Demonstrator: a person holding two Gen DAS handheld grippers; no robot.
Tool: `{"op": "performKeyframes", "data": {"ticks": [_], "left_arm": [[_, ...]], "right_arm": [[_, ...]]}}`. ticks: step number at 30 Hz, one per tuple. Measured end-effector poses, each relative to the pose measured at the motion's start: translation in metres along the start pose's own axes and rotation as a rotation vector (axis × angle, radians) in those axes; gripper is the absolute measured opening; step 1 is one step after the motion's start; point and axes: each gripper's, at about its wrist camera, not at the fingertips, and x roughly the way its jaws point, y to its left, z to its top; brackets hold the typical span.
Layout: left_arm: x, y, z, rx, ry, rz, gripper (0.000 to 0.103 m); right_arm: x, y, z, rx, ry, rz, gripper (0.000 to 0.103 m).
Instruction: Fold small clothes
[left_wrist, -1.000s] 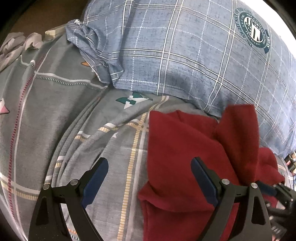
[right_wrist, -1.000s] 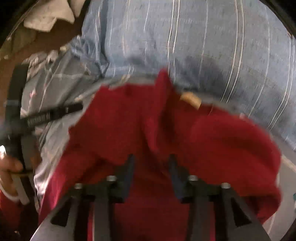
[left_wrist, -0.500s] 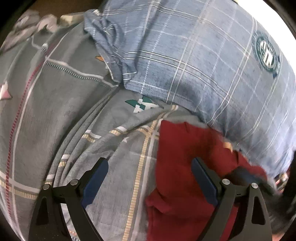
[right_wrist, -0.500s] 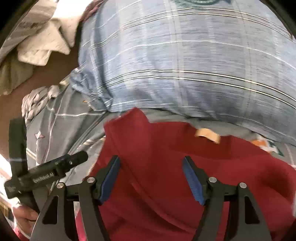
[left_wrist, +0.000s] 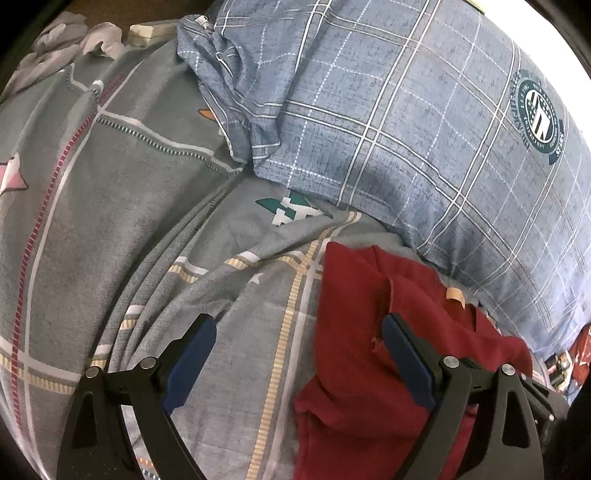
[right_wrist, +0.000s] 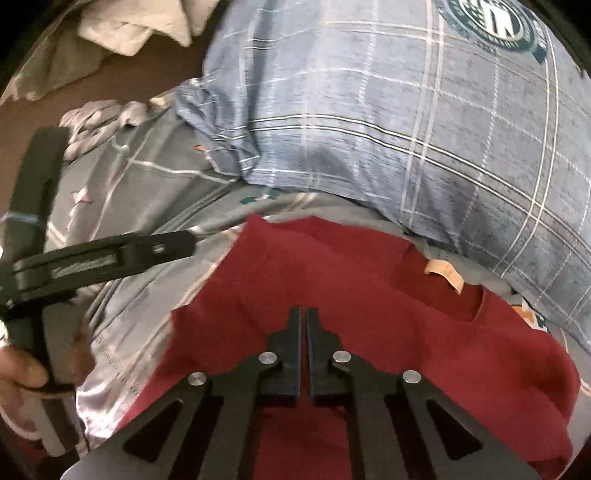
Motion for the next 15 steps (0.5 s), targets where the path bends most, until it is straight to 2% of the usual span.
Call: {"op": "performKeyframes", "data": {"ticks": [1, 2, 3, 5, 7, 8, 11, 13, 15], "left_arm": [[0.001, 0.0, 0.0, 0.002, 0.002, 0.003, 0.092], [0.001, -0.001, 0.0, 0.003, 0.003, 0.006, 0.092], [0.001, 0.0, 0.0, -0.001, 0.003, 0.009, 0.092], [0.001, 0.003, 0.002, -0.015, 0.0, 0.008, 0.092], [0.0, 0.004, 0.002, -0.026, -0.002, 0.006, 0.092], [0.0, 0.005, 0.003, -0.028, -0.002, 0.005, 0.092], [-0.002, 0.005, 0.003, -0.03, -0.006, 0.001, 0.092], [-0.001, 0.003, 0.002, -0.025, -0.007, 0.002, 0.092], [0.0, 0.001, 0.001, -0.014, -0.003, 0.006, 0.092]], "right_arm": [[0.003, 0.007, -0.001, -0.026, -0.007, 0.003, 0.019], [0.007, 0.013, -0.003, -0.052, -0.009, -0.001, 0.051], [0.013, 0.019, -0.004, -0.073, -0.01, -0.014, 0.069], [0.03, 0.025, -0.007, -0.104, 0.015, -0.036, 0.062], [0.046, 0.021, -0.007, -0.097, 0.057, -0.107, 0.031], [0.047, 0.013, -0.006, -0.047, 0.057, -0.087, 0.014], [0.031, -0.012, -0.001, 0.115, 0.026, 0.058, 0.01], [0.024, -0.014, 0.0, 0.099, 0.009, 0.042, 0.012], [0.025, -0.009, -0.001, 0.059, 0.039, -0.002, 0.008]]}}
